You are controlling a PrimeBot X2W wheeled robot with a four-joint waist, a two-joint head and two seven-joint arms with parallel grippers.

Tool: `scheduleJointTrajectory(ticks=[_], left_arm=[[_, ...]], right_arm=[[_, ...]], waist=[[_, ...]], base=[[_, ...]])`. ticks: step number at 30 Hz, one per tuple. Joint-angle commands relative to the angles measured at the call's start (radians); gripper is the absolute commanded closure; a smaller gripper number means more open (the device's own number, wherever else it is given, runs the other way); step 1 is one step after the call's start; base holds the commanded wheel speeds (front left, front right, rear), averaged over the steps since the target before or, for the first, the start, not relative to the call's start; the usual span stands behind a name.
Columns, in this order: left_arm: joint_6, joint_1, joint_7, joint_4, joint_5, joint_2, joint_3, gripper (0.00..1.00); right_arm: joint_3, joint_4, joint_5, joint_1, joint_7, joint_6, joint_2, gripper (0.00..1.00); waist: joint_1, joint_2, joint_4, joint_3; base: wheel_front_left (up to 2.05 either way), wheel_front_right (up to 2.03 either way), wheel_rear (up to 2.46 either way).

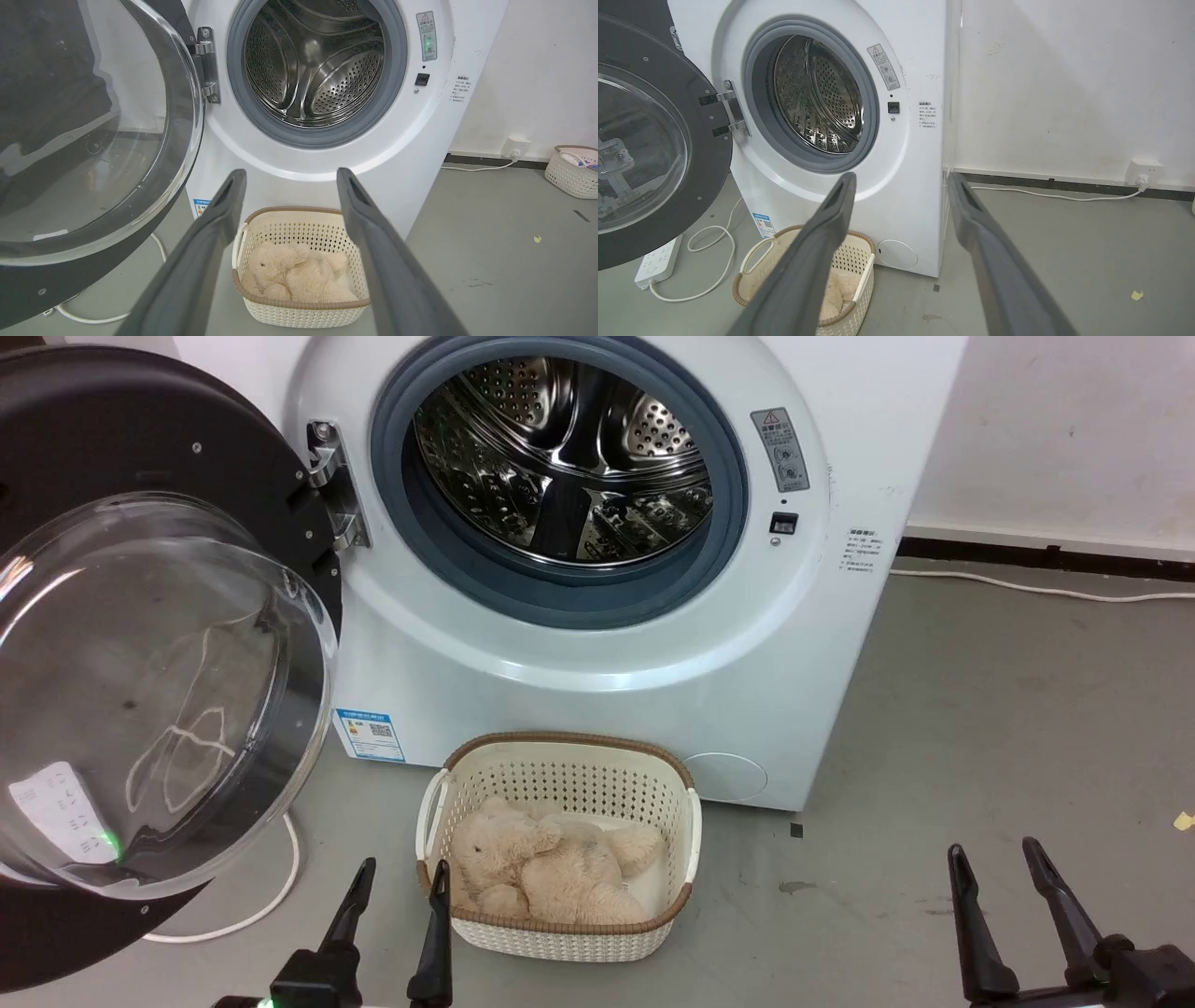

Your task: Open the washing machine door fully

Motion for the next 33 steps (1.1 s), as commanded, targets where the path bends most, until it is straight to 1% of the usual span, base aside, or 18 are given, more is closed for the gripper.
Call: scheduleJointTrajectory(ticks=[1, 7, 8, 33], left_arm=[[0.001, -0.013, -0.004, 0.003, 0.003, -0.003, 0.005, 0.00], [0.003, -0.017, -0.004, -0.008, -0.007, -0.005, 0.012, 0.00], [0.000, -0.004, 0.000, -0.006, -0.006, -0.003, 0.008, 1.00], [-0.003, -0.018, 0.047, -0.021, 0.015, -0.005, 0.024, 1.00]], right_arm=[[-0.002, 0.003, 0.005, -0.004, -0.004, -0.001, 0.003, 0.00], [-0.002, 0.005, 0.004, -0.005, -0.004, -0.001, 0.003, 0.00], [0.000, 0.002, 0.003, 0.000, 0.000, 0.000, 0.000, 1.00], [0.013, 0.002, -0.019, -0.024, 0.046, 0.000, 0.000, 1.00]], waist=[[-0.0001, 0.0000, 0.001, 0.000], [-0.0001, 0.0000, 0.004, -0.001], [0.0000, 0.0000, 0.004, -0.001], [0.0000, 0.0000, -0.005, 0.002]], base=[[0.00, 0.00, 0.00], [0.00, 0.00, 0.00], [0.00, 0.00, 0.00], [0.00, 0.00, 0.00]])
